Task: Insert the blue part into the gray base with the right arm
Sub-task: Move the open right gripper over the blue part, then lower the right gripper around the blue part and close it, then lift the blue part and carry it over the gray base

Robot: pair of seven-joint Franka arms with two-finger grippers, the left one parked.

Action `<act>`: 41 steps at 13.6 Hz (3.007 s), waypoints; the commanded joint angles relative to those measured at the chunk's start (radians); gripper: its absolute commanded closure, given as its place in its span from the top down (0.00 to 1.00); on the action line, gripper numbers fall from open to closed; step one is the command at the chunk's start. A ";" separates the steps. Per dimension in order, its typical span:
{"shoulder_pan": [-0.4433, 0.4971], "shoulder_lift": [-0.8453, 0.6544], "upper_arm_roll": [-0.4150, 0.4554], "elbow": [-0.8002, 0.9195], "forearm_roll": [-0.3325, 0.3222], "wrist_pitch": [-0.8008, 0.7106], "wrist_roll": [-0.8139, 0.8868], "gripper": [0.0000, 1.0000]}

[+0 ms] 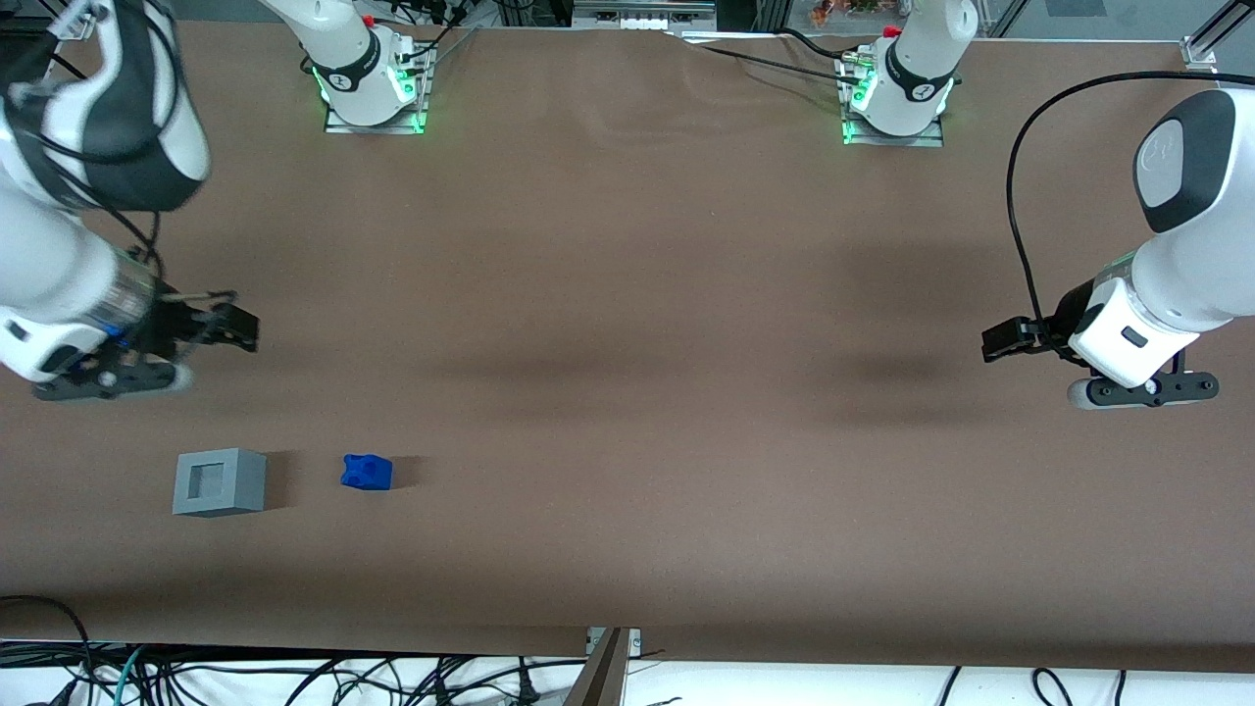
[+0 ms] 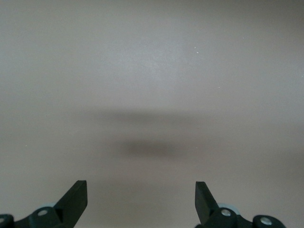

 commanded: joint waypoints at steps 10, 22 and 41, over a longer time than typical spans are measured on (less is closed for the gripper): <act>0.045 0.359 0.004 0.149 0.106 0.385 0.131 0.99; 0.044 0.504 0.002 0.199 0.097 0.436 0.161 0.99; 0.033 0.476 -0.008 0.228 0.095 0.367 0.120 0.41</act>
